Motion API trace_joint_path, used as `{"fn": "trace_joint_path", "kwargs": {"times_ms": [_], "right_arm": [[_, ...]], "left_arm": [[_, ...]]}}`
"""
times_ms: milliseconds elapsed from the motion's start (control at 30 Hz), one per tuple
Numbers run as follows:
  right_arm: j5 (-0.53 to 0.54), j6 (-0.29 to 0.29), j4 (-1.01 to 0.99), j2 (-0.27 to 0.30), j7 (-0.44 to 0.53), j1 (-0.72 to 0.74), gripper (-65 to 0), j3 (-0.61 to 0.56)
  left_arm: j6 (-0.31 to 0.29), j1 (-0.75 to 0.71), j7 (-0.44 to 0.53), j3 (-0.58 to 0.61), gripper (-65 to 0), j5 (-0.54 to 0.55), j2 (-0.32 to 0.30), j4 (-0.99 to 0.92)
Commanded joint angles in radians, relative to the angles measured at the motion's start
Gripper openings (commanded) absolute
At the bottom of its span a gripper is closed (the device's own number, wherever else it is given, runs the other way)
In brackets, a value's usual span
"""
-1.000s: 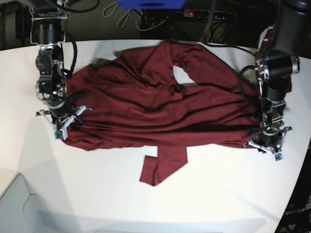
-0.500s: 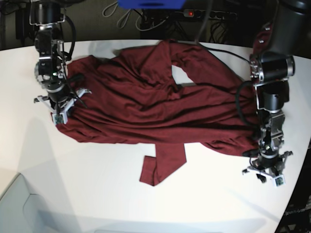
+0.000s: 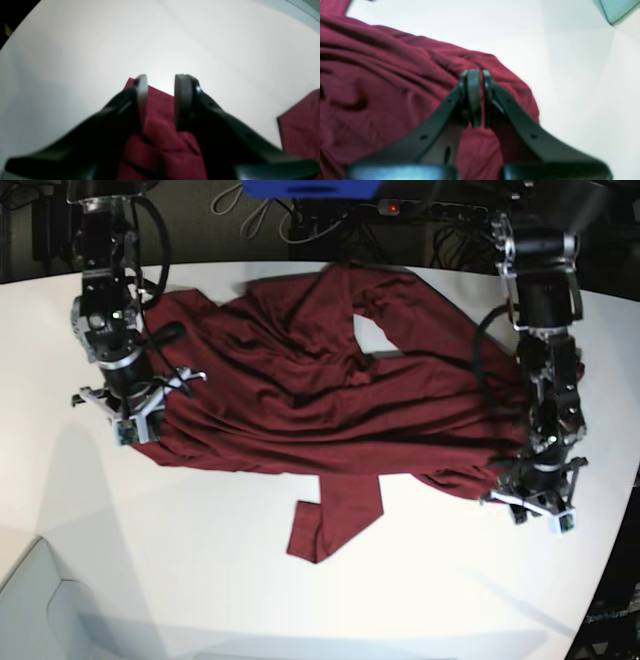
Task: Layout the t-shirt on the table in an organized manner, then fold the t-shirt properly
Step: 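Pull the shirt taut between both grippers, then grasp the loose sleeve with the left gripper and drag it outward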
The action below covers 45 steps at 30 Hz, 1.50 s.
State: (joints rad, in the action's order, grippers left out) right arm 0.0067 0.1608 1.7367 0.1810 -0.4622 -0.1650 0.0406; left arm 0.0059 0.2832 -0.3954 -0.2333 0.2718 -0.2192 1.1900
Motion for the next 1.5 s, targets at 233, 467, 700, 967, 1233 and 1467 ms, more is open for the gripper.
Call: {"fn": "trace_joint_path", "kwargs": {"times_ms": [233,467,700,967,1233,1467], "right_arm": [[-0.003,-0.004,-0.189,-0.024,0.012,0.137,-64.3,-0.124],[-0.003,-0.004,-0.323,-0.028,0.018,0.158,-64.7,-0.137],[-0.003,-0.004,-0.243,-0.005,0.013,0.041,-64.7,-0.140],[-0.003,-0.004,-0.091,0.058,0.013,-0.098,-64.7,-0.146],[-0.003,-0.004,0.035,0.061,0.013,-0.118,-64.6,-0.138],[-0.003,-0.004,0.090,0.059,0.013,-0.110,-64.3,-0.138]], "left_arm": [[-0.005,-0.063,0.022,-0.004,-47.0,0.025,0.008,-0.097],[-0.005,-0.060,0.023,-0.007,-47.2,0.028,-0.058,-0.235],[-0.005,-0.068,0.022,-0.007,-47.2,0.028,-0.090,-0.174],[-0.005,-0.066,0.014,-0.007,-47.2,0.030,-0.084,-0.063],[-0.005,-0.048,0.016,-0.001,-47.2,0.034,-0.029,0.133],[-0.005,0.072,0.013,0.174,-47.0,0.025,0.108,0.109]]}}
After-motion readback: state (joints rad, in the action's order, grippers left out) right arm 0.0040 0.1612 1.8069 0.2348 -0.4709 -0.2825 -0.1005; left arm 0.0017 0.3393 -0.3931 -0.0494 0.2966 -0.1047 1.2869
